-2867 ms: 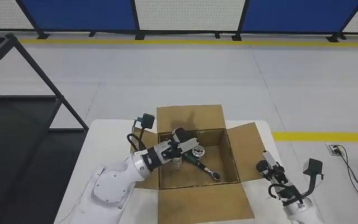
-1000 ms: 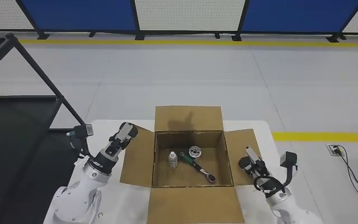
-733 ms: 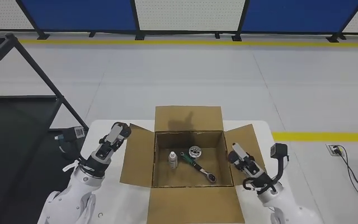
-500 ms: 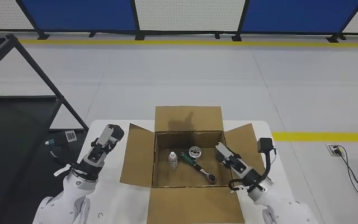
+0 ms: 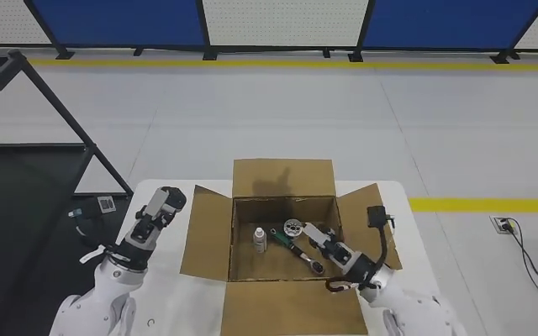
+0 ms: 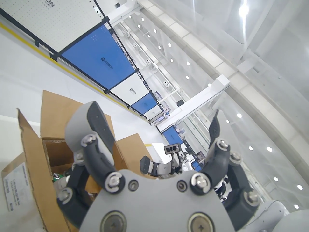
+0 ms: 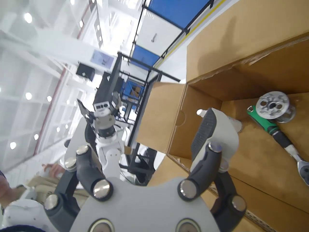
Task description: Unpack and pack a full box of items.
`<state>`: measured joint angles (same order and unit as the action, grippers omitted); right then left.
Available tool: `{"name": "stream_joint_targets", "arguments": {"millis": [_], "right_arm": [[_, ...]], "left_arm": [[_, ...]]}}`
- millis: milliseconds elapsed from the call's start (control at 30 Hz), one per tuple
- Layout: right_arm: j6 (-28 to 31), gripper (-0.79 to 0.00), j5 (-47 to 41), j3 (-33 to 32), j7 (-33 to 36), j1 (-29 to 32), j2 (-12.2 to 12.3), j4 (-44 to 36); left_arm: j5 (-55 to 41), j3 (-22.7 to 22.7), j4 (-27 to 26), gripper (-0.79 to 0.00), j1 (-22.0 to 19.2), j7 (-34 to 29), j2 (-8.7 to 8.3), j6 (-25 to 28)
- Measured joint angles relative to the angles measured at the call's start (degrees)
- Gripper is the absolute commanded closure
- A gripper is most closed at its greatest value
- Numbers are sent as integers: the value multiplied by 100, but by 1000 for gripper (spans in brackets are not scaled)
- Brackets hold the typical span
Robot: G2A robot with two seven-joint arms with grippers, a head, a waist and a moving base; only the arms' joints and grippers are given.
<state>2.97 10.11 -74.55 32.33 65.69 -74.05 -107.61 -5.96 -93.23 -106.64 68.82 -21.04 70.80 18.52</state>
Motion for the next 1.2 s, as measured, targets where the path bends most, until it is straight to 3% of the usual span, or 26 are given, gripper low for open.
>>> {"name": "stream_joint_targets", "arguments": {"millis": [367, 567, 967, 1200], "right_arm": [[-619, -785, 2366, 1611, 1215, -1889, -124, 1240], [-656, -785, 3006, 2307, 1414, -2595, -278, 1974], [-715, -785, 3010, 2389, 1426, -2681, -306, 2071], [-541, -785, 3823, 2748, 1160, -2810, -371, 2518]], "left_arm": [[-507, -447, 220, -785, 31, 60, -47, -294], [-1088, -574, 239, -785, 156, -31, -53, -341], [-1079, -573, 238, -785, 155, -30, -53, -341], [-1174, -511, 127, -785, 188, -78, -61, -493]]}}
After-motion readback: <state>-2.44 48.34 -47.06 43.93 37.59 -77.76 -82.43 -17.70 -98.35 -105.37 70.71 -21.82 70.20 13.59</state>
